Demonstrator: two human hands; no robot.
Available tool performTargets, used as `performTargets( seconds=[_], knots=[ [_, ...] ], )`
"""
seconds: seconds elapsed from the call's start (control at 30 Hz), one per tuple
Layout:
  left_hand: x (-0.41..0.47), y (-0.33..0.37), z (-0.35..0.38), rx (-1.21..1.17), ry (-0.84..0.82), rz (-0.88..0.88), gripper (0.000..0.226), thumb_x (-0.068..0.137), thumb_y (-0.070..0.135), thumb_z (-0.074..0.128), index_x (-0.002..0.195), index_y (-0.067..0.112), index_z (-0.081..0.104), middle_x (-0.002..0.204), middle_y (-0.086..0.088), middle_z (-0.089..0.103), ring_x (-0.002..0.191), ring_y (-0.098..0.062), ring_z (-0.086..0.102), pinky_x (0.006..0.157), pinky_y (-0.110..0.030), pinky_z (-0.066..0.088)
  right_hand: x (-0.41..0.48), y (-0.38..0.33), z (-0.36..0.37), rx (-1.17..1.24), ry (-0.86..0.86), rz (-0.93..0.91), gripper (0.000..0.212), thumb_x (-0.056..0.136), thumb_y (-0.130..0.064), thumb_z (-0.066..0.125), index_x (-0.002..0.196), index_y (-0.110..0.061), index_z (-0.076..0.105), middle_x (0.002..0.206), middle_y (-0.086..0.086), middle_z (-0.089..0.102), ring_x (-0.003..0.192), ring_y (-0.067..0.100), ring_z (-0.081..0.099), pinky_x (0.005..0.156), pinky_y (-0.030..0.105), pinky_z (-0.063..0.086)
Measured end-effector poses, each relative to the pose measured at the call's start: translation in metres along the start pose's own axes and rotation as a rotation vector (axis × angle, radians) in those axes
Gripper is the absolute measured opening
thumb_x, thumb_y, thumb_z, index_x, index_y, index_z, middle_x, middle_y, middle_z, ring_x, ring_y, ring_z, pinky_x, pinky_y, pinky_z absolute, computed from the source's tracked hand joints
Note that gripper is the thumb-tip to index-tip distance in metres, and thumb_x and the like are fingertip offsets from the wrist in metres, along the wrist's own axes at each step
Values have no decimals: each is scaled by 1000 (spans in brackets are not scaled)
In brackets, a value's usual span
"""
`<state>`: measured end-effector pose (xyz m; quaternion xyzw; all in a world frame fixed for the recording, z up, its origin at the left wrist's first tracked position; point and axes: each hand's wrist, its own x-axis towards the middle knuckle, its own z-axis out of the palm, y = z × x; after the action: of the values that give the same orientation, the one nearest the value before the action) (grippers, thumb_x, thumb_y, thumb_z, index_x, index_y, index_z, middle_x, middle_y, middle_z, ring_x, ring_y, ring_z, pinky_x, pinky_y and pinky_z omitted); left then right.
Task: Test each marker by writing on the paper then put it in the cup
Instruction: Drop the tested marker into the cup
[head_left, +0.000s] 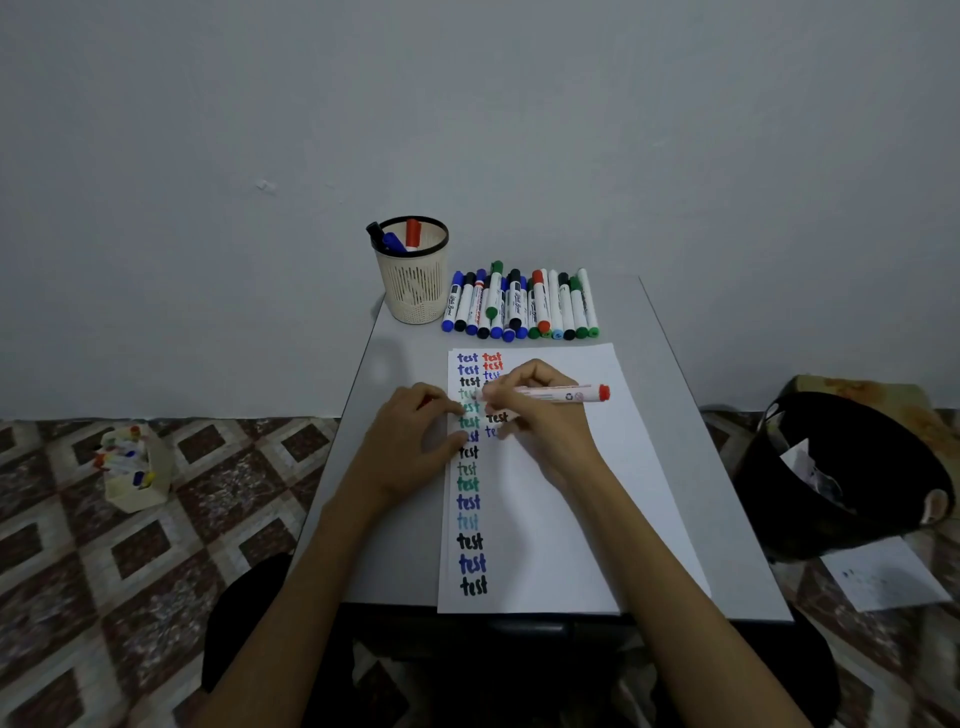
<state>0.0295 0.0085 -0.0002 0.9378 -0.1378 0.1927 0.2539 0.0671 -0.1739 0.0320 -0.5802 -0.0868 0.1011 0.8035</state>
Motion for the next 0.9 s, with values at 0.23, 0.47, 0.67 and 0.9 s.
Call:
performTargets(
  seconds=[0.23, 0.47, 0.67, 0.9],
  knots=[
    [0, -1, -1, -12, -7, -21, 51, 79, 56, 45, 107, 18, 63, 106, 0, 56, 94, -13, 47, 82, -28, 43, 0, 21, 3, -209, 116, -32, 30, 75, 1, 67, 63, -13, 43, 69, 17, 55, 78, 47, 61, 61, 46, 48],
    [0, -4, 2, -17, -7, -25, 52, 79, 56, 45, 107, 17, 64, 107, -1, 57, 94, -11, 47, 81, -29, 45, -2, 22, 4, -355, 174, -62, 32, 80, 7, 66, 66, -12, 43, 83, 27, 60, 92, 35, 67, 73, 48, 56],
    [0, -6, 4, -13, -2, -26, 51, 79, 56, 46, 107, 17, 64, 106, -1, 58, 94, -12, 48, 80, -28, 44, -5, 20, 6, -423, 147, -58, 30, 81, 5, 68, 67, -9, 45, 87, 24, 63, 93, 31, 67, 76, 48, 57],
    [-1, -6, 4, 0, -1, -23, 52, 80, 57, 45, 107, 17, 63, 107, -1, 58, 94, -9, 45, 79, -25, 41, -7, 17, 10, -457, 118, -70, 27, 82, 8, 65, 71, -5, 43, 75, -2, 62, 88, 14, 66, 60, 18, 53]
  ],
)
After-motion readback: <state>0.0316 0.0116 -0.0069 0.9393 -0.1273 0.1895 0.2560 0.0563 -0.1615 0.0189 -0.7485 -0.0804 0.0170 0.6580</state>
